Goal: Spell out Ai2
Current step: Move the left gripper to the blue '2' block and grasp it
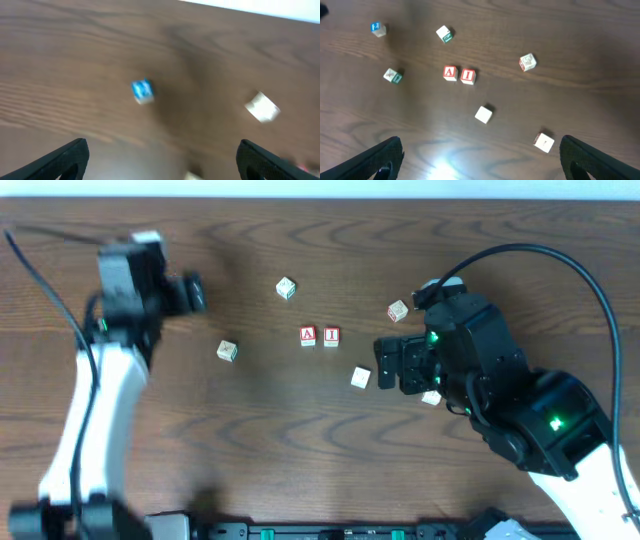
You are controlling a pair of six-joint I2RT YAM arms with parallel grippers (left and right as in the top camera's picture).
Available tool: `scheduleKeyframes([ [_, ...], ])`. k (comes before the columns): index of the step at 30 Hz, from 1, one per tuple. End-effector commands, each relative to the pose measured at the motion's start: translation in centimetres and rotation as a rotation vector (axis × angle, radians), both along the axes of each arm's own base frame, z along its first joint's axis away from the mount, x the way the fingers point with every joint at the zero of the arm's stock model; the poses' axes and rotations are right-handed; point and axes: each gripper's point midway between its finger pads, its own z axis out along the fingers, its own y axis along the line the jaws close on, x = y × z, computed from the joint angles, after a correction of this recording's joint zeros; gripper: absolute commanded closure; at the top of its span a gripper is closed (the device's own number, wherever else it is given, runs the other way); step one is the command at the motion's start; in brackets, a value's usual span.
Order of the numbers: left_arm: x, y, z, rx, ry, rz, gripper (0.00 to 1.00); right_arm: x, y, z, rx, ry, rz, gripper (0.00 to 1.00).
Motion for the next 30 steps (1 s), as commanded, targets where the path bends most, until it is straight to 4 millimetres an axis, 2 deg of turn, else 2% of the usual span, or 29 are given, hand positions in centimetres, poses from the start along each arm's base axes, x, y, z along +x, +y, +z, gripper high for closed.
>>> scheduleKeyframes([
  [1, 3.5, 2.9, -0.7, -0.014, 0.014, 0.06, 0.05, 0.5, -0.8, 0.4, -0.038, -0.036, -0.029, 0.01],
  [7, 7.6, 4.2, -3.6, -0.012, 0.004, 0.061, 0.05, 0.8, -1.6, 0.4, -0.038, -0.035, -0.061, 0.01],
  [10, 8.6, 3.6, -4.7, -0.041, -0.002, 0.031, 0.04, 1.0, -2.0, 0.4, -0.029, -0.031, -0.087, 0.01],
  [13, 8.8, 2.3, -7.4, -0.103, 0.045, -0.017, 0.05, 1.1, -2.6, 0.3, -0.026, -0.022, -0.116, 0.01],
  [17, 8.9, 2.4, -10.9, -0.162, 0.114, 0.041, 0.05, 1.1, -3.3, 0.0, -0.036, -0.005, -0.136, 0.01],
  [22, 9.0, 2.2, -13.8, -0.192, 0.183, 0.09, 0.05, 1.0, -3.9, -0.3, -0.045, 0.008, -0.15, 0.01],
  [25, 9.2, 2.0, -14.9, -0.167, 0.216, 0.099, 0.05, 0.9, -3.9, -0.4, -0.048, 0.012, -0.15, 0.01],
  [27, 9.4, 1.5, -15.1, -0.168, 0.218, 0.094, 0.05, 0.8, -4.0, -0.4, -0.05, 0.015, -0.15, 0.01],
  [30, 9.6, 1.9, -15.1, -0.157, 0.214, 0.158, 0.04, 0.8, -4.0, -0.5, -0.054, 0.02, -0.15, 0.01],
])
